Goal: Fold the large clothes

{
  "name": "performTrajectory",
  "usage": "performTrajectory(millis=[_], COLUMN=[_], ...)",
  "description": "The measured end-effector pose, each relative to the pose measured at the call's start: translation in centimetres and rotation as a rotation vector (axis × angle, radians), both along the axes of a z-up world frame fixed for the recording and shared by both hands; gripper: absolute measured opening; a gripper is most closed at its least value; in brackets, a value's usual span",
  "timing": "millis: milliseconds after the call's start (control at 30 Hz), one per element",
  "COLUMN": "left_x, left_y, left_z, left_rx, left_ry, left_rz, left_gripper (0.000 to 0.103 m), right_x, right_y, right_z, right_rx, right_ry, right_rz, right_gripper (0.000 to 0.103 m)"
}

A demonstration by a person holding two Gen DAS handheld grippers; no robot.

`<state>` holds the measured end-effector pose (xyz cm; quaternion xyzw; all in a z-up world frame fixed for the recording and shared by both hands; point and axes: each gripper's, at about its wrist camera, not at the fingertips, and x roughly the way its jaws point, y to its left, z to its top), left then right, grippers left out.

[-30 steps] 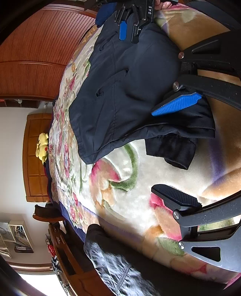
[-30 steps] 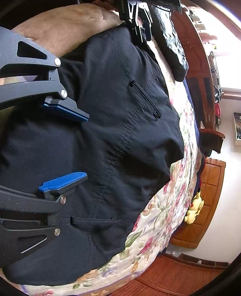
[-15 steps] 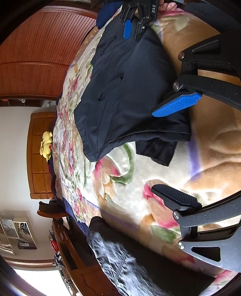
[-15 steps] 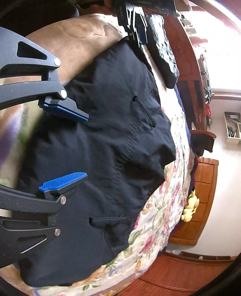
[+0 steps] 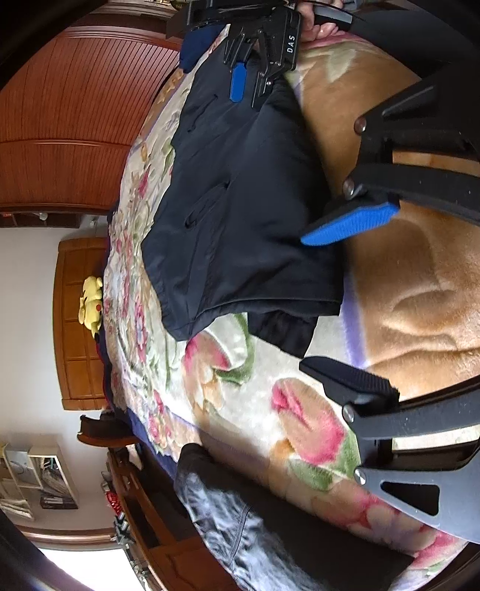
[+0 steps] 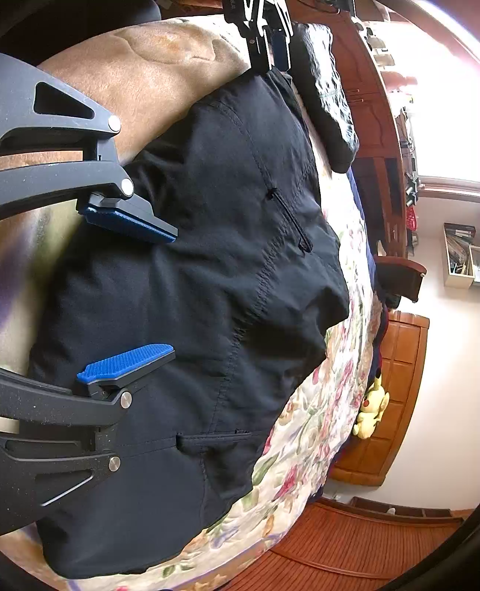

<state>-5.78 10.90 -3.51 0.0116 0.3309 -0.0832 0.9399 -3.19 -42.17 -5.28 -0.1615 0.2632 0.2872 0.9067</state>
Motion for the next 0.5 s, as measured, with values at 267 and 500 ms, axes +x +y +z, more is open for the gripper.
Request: performTrajectory(millis=[267,500], left_x=[1.2,1.5], left_y=[0.3,-0.1], left_z=[-0.6,-1.0], left_rx=[-0.057,-0.07], left_ry=[0.045,0.054], left_rz=[0.024,0.028], left_gripper=[0.06,0.06], right_x=[-0.2,-0.2], right_y=[-0.2,-0.2], right_z=[-0.1,-0.1], right_rx=[0.002,0.001], right_ry=[-0.008,-0.013], right_rz=[0.001,0.0], right_gripper=[0.059,0.059])
